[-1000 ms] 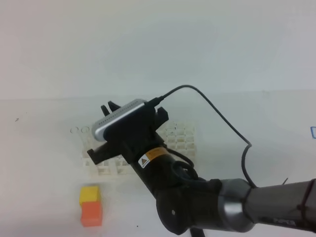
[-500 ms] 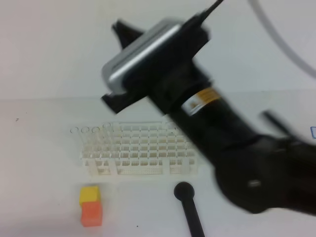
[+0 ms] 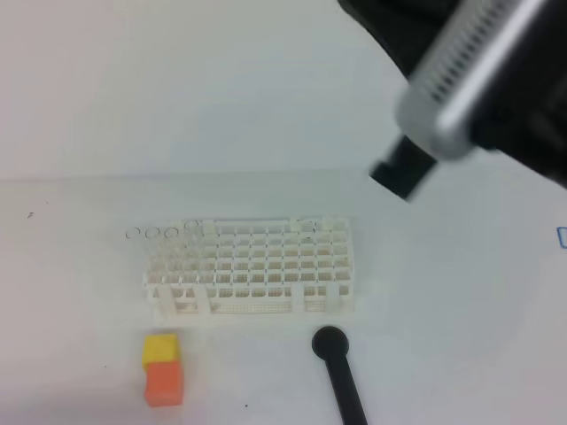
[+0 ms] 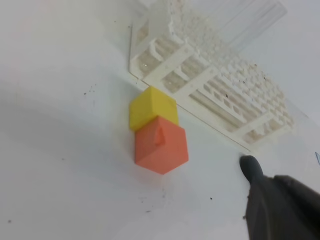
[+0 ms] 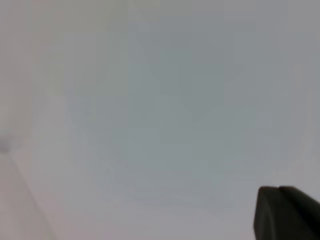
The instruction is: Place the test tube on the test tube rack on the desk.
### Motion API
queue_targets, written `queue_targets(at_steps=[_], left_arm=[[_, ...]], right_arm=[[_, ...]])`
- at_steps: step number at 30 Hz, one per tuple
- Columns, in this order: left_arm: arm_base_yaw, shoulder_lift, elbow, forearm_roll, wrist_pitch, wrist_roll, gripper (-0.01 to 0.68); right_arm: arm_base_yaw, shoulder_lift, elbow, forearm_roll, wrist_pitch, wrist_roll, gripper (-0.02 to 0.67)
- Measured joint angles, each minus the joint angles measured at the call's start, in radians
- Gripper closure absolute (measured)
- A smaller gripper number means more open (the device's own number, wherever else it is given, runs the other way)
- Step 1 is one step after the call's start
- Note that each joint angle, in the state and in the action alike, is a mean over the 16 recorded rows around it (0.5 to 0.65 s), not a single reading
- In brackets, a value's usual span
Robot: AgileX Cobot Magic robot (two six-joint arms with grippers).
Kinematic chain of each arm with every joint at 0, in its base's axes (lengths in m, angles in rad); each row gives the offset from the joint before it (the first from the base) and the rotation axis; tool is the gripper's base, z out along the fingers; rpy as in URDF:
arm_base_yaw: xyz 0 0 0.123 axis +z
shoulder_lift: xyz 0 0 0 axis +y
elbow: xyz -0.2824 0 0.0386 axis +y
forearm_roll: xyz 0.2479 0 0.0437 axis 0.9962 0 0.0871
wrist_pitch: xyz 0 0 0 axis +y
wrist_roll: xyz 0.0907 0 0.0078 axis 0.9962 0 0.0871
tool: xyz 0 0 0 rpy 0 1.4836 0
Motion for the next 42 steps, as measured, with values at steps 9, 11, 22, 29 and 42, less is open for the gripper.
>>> queue_targets(at_steps=[9, 11, 22, 29, 42], left_arm=[[0.000, 0.000, 0.000, 0.000, 0.000, 0.000, 0.674], [0.000, 0.000, 0.000, 0.000, 0.000, 0.000, 0.674], [0.000, 0.001, 0.000, 0.000, 0.000, 0.000, 0.674], [0.000, 0.002, 0.000, 0.000, 0.000, 0.000, 0.674], [-0.001, 0.002, 0.000, 0.000, 0.000, 0.000, 0.674]], right_arm=[[-0.120, -0.292, 0.279, -0.007, 0.169, -0.001, 0.650], [-0.168, -0.374, 0.351, 0.000, 0.187, -0.001, 0.650], [-0.572, -0.843, 0.666, 0.071, 0.285, -0.001, 0.650], [-0.761, -1.030, 0.790, 0.127, 0.331, -0.001, 0.650], [-0.819, -1.117, 0.883, 0.178, 0.369, 0.000, 0.650]])
